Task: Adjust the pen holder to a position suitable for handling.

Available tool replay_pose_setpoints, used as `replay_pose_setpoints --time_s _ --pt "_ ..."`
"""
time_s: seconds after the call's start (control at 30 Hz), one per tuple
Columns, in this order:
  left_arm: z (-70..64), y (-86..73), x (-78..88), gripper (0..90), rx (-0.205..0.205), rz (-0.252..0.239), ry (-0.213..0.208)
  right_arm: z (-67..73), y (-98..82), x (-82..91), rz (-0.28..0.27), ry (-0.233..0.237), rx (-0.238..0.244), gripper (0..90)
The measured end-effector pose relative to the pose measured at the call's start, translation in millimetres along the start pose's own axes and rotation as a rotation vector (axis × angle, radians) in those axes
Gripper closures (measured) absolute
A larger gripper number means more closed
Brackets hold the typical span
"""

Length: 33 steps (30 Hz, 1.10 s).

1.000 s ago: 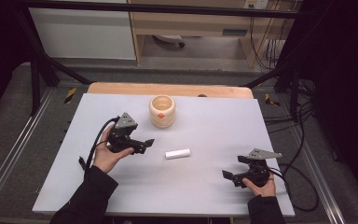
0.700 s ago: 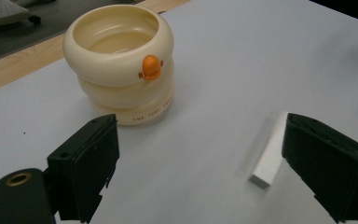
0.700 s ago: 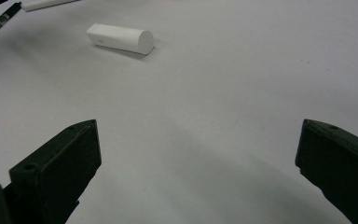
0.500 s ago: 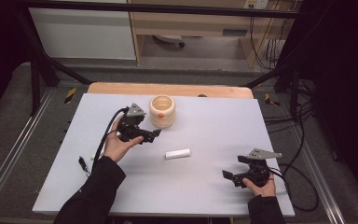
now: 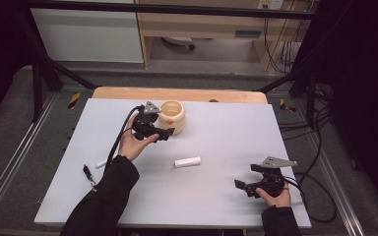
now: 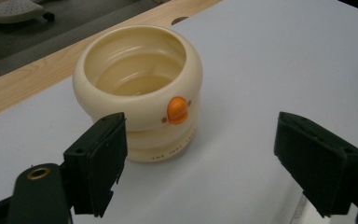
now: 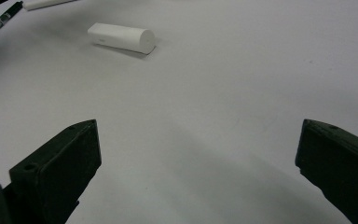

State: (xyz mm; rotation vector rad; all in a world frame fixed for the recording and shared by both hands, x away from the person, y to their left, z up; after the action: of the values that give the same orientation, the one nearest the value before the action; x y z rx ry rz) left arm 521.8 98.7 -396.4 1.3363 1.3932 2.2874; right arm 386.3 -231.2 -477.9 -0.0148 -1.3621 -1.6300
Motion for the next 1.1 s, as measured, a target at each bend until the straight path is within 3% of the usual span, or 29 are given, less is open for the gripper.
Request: replay_pose_setpoints --time_s 0.37,0.5,0.8,1.1 --pt "9.8 15.5 -15.0 24.8 -0.003 0.007 0.022 -0.2 0.1 0.3 0.0 0.0 0.0 0.8" --pt "12.7 17.5 -21.7 30.0 -0.01 0.023 0.031 -0.3 0.0 0.3 0.002 -0.002 0.001 0.8" --pt "12.6 21.3 -31.4 47.4 -0.03 0.033 0.004 -0.1 -0.2 -0.4 0.001 -0.001 0.001 0.8" --pt "16.2 23.1 -40.5 50.6 -0.038 0.03 0.008 -0.1 -0.1 -0.2 0.002 0.002 0.001 0.8"
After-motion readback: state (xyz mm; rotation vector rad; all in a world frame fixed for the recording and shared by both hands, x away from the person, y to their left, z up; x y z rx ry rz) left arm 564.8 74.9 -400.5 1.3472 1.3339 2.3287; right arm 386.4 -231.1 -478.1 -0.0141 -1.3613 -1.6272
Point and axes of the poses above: each handheld gripper's, and its own axes: x roughly backward along the jaws, y roughly out of its top, z roughly to its left, the point moved 6 cm from there along -x, roughly forward along the jaws, and after that the axes turned 11 degrees about -x, right-handed, at the moved point
